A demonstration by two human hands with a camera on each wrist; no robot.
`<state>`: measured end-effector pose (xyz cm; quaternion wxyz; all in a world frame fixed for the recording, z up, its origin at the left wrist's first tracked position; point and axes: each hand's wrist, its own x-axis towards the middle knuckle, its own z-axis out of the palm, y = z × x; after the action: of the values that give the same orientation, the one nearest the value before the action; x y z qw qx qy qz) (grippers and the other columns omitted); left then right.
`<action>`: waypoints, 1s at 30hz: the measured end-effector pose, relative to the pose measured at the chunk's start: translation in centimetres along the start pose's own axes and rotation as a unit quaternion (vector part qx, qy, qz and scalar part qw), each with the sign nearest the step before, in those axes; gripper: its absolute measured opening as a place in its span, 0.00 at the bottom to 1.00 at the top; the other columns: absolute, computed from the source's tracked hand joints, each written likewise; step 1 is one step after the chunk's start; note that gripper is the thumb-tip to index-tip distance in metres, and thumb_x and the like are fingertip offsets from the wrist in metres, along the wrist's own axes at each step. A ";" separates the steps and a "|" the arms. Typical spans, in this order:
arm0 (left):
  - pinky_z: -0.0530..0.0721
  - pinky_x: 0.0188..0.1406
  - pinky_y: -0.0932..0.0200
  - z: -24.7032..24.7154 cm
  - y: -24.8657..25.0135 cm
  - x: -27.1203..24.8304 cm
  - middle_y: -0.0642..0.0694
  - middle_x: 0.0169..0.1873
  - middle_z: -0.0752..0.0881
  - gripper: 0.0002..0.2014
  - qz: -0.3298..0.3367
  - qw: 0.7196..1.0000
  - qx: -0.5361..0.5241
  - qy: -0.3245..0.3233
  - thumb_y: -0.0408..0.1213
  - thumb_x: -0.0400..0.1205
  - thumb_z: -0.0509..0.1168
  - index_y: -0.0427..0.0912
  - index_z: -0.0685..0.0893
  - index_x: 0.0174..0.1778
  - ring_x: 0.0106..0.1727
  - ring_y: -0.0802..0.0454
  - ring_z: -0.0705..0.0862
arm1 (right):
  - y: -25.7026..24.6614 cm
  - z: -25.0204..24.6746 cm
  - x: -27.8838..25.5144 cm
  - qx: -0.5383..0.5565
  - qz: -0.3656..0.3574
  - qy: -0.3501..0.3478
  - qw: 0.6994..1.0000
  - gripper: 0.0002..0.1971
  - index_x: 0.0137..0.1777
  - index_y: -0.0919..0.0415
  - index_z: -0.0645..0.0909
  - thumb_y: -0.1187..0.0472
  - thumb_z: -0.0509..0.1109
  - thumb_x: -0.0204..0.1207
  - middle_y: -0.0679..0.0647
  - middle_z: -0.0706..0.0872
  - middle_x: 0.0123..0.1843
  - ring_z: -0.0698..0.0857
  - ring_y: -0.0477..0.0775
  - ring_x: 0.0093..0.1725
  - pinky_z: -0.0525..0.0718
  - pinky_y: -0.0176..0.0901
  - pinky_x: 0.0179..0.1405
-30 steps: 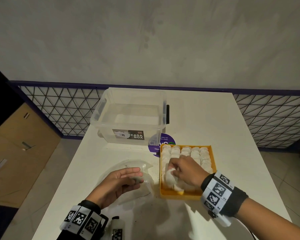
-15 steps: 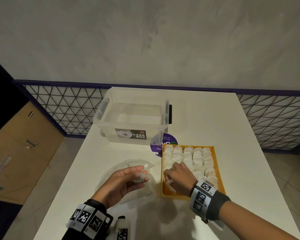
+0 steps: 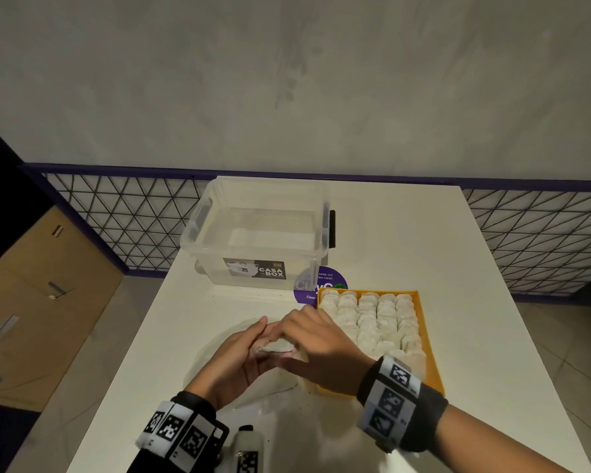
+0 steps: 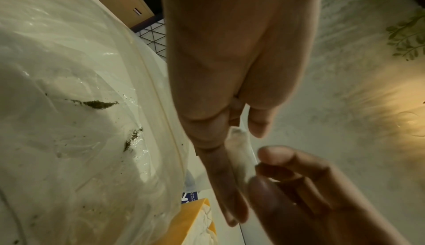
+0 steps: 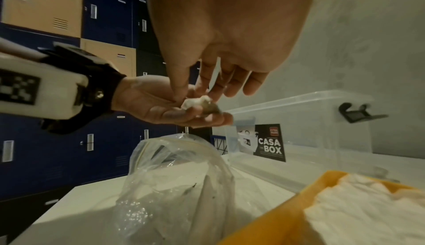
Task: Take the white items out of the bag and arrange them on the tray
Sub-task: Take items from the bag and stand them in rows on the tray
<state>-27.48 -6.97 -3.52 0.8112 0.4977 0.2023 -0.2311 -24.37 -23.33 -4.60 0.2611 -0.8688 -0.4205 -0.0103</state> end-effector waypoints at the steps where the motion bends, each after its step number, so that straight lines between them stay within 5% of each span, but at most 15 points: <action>1: 0.88 0.50 0.57 0.0 0.1 -0.1 0.36 0.47 0.91 0.21 0.002 1.000 0.010 -0.006 0.43 0.88 0.50 0.33 0.84 0.59 0.47 0.48 0.90 | -0.1 0.4 0.3 0.003 0.000 0.001 1.000 0.15 0.54 0.54 0.78 0.45 0.58 0.80 0.51 0.81 0.50 0.69 0.47 0.48 0.61 0.38 0.45; 4: 0.87 0.55 0.54 -0.3 0.3 -0.4 0.32 0.58 0.87 0.22 0.004 1.000 0.022 -0.017 0.46 0.87 0.50 0.36 0.82 0.65 0.55 0.43 0.85 | -0.4 0.6 1.1 0.090 0.076 0.012 0.993 0.10 0.50 0.57 0.80 0.53 0.60 0.79 0.51 0.83 0.49 0.66 0.42 0.46 0.59 0.38 0.46; 8: 0.89 0.50 0.54 -1.4 0.3 -1.0 0.34 0.56 0.88 0.18 0.019 0.998 0.063 -0.015 0.46 0.83 0.57 0.41 0.84 0.63 0.54 0.40 0.88 | -1.2 0.3 1.1 0.301 0.181 0.028 0.936 0.03 0.46 0.58 0.80 0.64 0.65 0.77 0.24 0.81 0.40 0.74 0.33 0.41 0.69 0.25 0.42; 11: 0.89 0.48 0.53 -2.5 0.3 -1.1 0.35 0.52 0.89 0.18 0.044 0.993 0.109 0.011 0.38 0.76 0.71 0.37 0.83 0.60 0.52 0.42 0.89 | -1.2 0.4 0.9 0.414 0.227 0.045 0.880 0.04 0.43 0.54 0.79 0.64 0.67 0.77 0.37 0.80 0.35 0.74 0.36 0.35 0.73 0.25 0.39; 15: 0.88 0.44 0.58 -3.3 0.2 -0.7 0.35 0.45 0.90 0.11 0.077 0.985 0.134 0.070 0.29 0.73 0.75 0.32 0.85 0.50 0.43 0.49 0.89 | -1.4 0.9 0.7 0.449 0.250 0.030 0.857 0.03 0.43 0.49 0.77 0.56 0.67 0.70 0.46 0.77 0.37 0.73 0.43 0.38 0.74 0.30 0.40; 17: 0.88 0.45 0.59 -3.5 0.1 -0.5 0.35 0.44 0.90 0.09 0.087 0.981 0.155 0.079 0.29 0.75 0.72 0.31 0.85 0.50 0.43 0.50 0.89 | -1.6 1.1 0.7 0.441 0.246 0.020 0.863 0.07 0.47 0.47 0.76 0.52 0.66 0.69 0.44 0.77 0.40 0.73 0.42 0.40 0.74 0.31 0.43; 20: 0.86 0.47 0.61 -3.5 0.1 -0.5 0.38 0.44 0.91 0.13 0.097 0.971 0.208 0.070 0.34 0.73 0.74 0.32 0.87 0.50 0.45 0.51 0.89 | -1.7 1.0 0.8 0.331 0.217 0.006 0.918 0.12 0.55 0.43 0.75 0.46 0.65 0.73 0.39 0.76 0.48 0.72 0.38 0.49 0.71 0.28 0.50; 22: 0.85 0.47 0.63 -3.4 0.1 -0.5 0.39 0.42 0.91 0.11 0.101 0.966 0.230 0.069 0.35 0.71 0.75 0.34 0.88 0.47 0.43 0.53 0.87 | -1.9 0.8 1.1 0.281 0.190 0.016 0.941 0.09 0.54 0.50 0.79 0.54 0.66 0.76 0.40 0.77 0.48 0.70 0.35 0.50 0.68 0.26 0.49; 25: 0.83 0.48 0.63 -3.3 -0.1 -0.3 0.41 0.40 0.90 0.06 0.100 0.963 0.242 0.067 0.29 0.74 0.73 0.35 0.89 0.47 0.42 0.57 0.86 | -1.9 0.8 1.3 0.284 0.203 0.044 0.936 0.06 0.47 0.53 0.81 0.64 0.65 0.75 0.40 0.76 0.39 0.70 0.35 0.44 0.66 0.26 0.43; 30: 0.81 0.48 0.61 -3.3 -0.1 -0.3 0.43 0.36 0.89 0.09 0.108 0.960 0.251 0.062 0.33 0.73 0.74 0.33 0.87 0.44 0.40 0.55 0.85 | -2.2 0.4 1.2 0.323 0.213 0.047 0.921 0.08 0.47 0.45 0.78 0.62 0.67 0.75 0.38 0.75 0.40 0.71 0.38 0.44 0.70 0.33 0.48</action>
<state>-28.15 -3.99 -4.80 0.6664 0.7175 0.1328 -0.1536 -25.28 -21.23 -3.68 0.5435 -0.8045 -0.1934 0.1411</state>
